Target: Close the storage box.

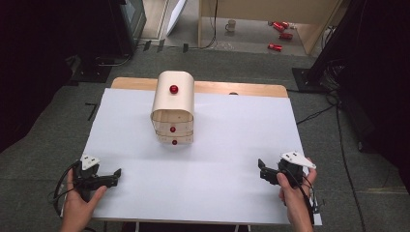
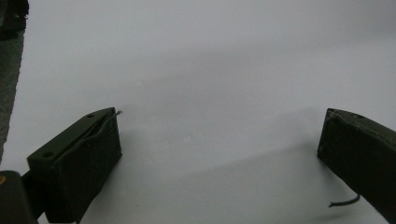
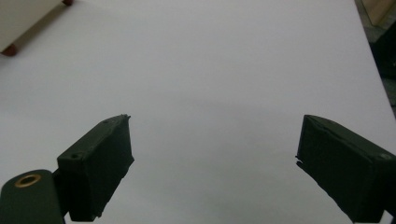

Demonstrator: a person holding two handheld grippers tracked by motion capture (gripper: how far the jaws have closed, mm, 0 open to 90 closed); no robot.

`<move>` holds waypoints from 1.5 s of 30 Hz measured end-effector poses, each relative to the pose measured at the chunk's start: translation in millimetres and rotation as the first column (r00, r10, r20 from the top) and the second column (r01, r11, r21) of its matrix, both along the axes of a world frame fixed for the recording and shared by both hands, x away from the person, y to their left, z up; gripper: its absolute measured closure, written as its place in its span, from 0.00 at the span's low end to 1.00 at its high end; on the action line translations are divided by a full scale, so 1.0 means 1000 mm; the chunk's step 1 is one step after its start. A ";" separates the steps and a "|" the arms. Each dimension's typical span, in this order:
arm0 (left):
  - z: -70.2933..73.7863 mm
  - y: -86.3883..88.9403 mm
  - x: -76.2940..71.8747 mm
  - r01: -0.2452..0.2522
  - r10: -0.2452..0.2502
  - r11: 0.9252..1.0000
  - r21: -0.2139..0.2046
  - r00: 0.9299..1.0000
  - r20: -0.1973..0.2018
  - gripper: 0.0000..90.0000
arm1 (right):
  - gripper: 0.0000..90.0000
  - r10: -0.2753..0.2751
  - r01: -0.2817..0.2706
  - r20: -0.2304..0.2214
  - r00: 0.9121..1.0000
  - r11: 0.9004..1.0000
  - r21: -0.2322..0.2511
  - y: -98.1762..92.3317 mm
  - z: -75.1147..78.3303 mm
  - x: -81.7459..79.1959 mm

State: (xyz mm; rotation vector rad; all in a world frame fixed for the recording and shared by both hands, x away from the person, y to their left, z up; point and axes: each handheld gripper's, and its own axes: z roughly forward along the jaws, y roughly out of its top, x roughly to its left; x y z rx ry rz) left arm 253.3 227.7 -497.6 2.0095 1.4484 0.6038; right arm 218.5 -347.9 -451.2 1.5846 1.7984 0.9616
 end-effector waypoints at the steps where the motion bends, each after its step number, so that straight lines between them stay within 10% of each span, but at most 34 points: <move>1: 0.000 0.000 0.000 0.000 0.000 1.000 0.000 1.000 0.000 0.00 | 0.11 -0.011 0.011 -0.005 1.000 1.000 -0.001 -0.004 -0.002 -0.001; 12: 0.000 0.000 0.000 0.000 0.000 1.000 0.000 1.000 0.000 0.00 | 0.11 -0.125 0.125 0.007 0.992 0.991 -0.038 -0.043 -0.021 -0.016; 22: 0.000 0.000 0.000 0.000 0.000 1.000 0.000 1.000 -0.001 0.00 | 0.11 -0.084 0.073 -0.086 0.993 0.989 -0.130 -0.050 -0.049 -0.018; 30: 0.000 0.000 0.000 0.000 0.000 1.000 0.000 1.000 -0.001 0.00 | 0.10 -0.082 0.078 -0.108 0.991 0.996 -0.043 -0.059 -0.052 -0.016; 45: 0.000 0.000 0.000 0.000 0.000 1.000 -0.001 1.000 -0.001 0.00 | 0.10 -0.083 0.079 -0.106 0.991 0.996 -0.047 -0.058 -0.052 -0.017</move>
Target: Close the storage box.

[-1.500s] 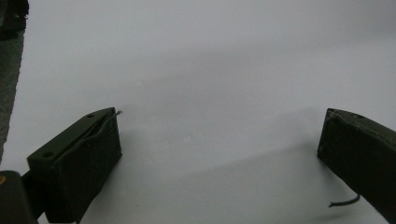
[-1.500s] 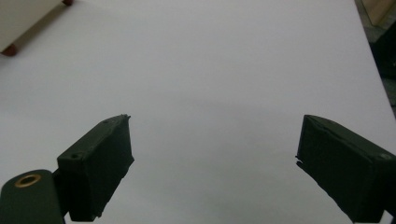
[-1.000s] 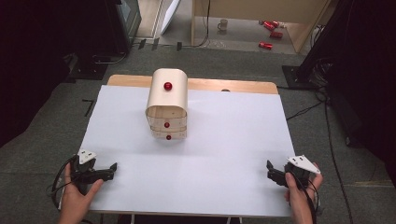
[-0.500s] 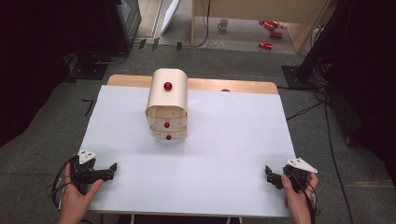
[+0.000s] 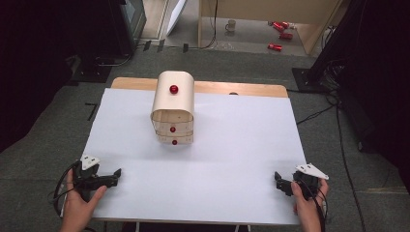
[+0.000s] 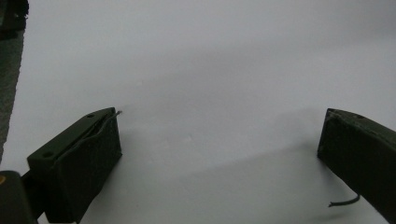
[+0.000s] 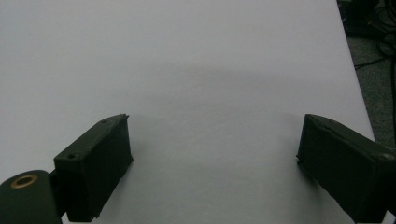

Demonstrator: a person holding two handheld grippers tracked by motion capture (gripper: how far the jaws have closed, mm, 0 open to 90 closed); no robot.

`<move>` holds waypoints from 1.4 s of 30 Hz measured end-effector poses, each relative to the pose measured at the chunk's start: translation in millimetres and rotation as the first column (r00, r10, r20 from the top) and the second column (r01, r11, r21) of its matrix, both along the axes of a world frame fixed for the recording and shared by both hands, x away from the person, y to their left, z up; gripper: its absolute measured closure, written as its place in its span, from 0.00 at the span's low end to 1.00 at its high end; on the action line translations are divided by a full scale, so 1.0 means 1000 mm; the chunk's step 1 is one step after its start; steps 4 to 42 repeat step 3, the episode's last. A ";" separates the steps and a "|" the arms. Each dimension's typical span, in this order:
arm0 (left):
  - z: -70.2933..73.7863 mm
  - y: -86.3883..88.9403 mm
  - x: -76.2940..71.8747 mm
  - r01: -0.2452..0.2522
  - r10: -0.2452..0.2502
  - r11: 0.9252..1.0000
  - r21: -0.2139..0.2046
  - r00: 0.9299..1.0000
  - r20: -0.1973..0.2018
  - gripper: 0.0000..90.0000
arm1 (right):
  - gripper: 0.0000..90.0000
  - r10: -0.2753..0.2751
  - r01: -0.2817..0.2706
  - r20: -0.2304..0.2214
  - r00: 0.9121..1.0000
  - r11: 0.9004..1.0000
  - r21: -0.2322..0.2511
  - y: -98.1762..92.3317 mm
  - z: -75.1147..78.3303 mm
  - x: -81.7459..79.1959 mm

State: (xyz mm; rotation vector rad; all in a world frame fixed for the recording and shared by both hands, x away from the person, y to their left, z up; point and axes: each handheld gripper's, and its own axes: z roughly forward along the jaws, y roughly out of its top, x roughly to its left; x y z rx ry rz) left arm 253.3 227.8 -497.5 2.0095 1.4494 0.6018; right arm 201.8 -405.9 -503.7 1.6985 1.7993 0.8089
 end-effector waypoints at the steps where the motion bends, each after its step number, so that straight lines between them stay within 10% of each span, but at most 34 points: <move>1: 0.000 0.000 0.000 0.000 0.000 1.000 0.000 1.000 0.000 0.00 | 0.10 0.000 0.000 0.000 1.000 1.000 0.000 0.000 0.000 0.000; 42: 0.000 0.000 0.000 0.000 0.000 1.000 -0.001 1.000 0.001 0.00 | 0.10 0.001 -0.001 0.002 1.000 1.000 -0.004 0.000 0.000 0.000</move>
